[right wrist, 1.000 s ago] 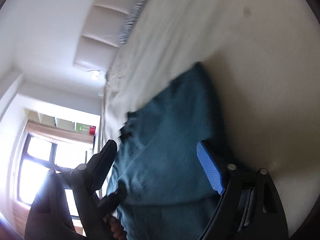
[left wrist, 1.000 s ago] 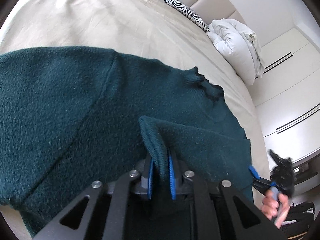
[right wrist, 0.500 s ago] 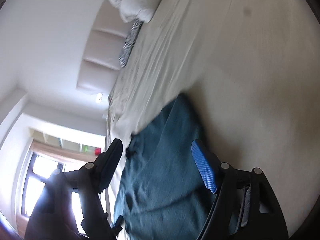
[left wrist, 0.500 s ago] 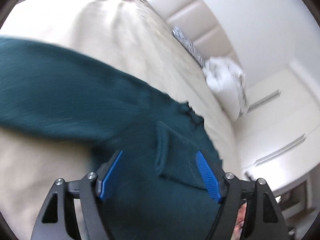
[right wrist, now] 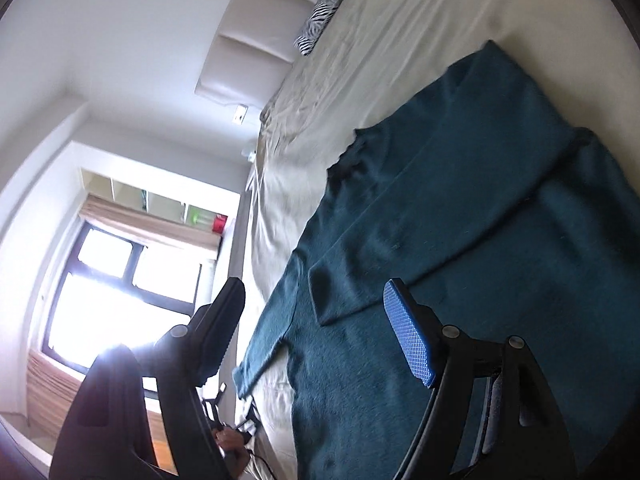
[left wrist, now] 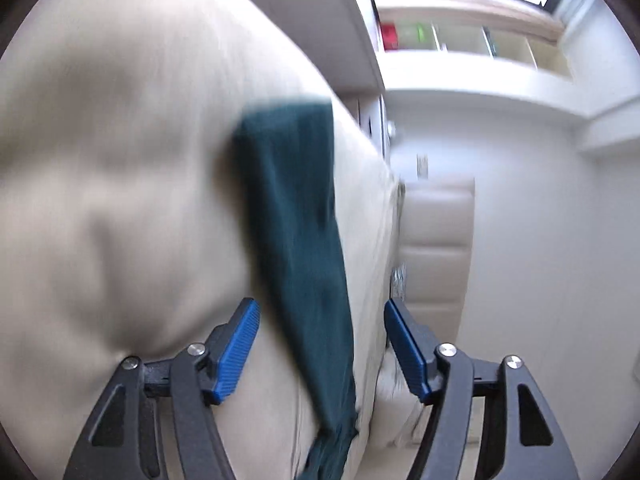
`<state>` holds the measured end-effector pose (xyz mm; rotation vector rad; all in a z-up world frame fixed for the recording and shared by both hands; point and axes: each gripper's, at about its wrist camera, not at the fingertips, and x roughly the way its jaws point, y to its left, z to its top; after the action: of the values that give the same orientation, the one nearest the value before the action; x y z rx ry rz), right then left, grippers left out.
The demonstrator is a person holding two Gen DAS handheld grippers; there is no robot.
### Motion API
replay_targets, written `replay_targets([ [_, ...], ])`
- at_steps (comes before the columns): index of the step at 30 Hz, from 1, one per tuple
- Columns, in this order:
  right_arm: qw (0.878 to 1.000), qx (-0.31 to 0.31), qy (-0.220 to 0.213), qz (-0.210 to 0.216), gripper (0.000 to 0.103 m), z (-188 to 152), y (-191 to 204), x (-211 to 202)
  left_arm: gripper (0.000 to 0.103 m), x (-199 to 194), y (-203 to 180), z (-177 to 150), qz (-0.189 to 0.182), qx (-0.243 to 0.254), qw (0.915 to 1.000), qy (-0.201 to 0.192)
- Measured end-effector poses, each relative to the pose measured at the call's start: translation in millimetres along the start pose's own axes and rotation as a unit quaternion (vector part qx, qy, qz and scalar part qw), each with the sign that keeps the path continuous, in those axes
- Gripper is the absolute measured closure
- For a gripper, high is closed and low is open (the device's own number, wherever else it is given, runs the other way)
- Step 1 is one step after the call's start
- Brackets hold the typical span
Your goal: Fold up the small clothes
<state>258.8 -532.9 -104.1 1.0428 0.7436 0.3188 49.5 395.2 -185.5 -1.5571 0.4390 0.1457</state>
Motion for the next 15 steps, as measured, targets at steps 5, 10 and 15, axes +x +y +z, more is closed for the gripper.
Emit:
replay_targets([
  [5,1.0,-0.016,0.007,0.0,0.031,-13,15,4,0.061,24,-13,22,0.041,0.027,0.9986,-0.021],
  [10,1.0,-0.009,0.017,-0.013,0.031,-20,5,14,0.096,55,-53,16,0.091,0.117,0.989,0.003],
  [15,0.999,-0.002,0.02,-0.025,0.031,-25,-17,9,0.095,81,-150,-75,0.075,0.339,0.9359,0.059],
])
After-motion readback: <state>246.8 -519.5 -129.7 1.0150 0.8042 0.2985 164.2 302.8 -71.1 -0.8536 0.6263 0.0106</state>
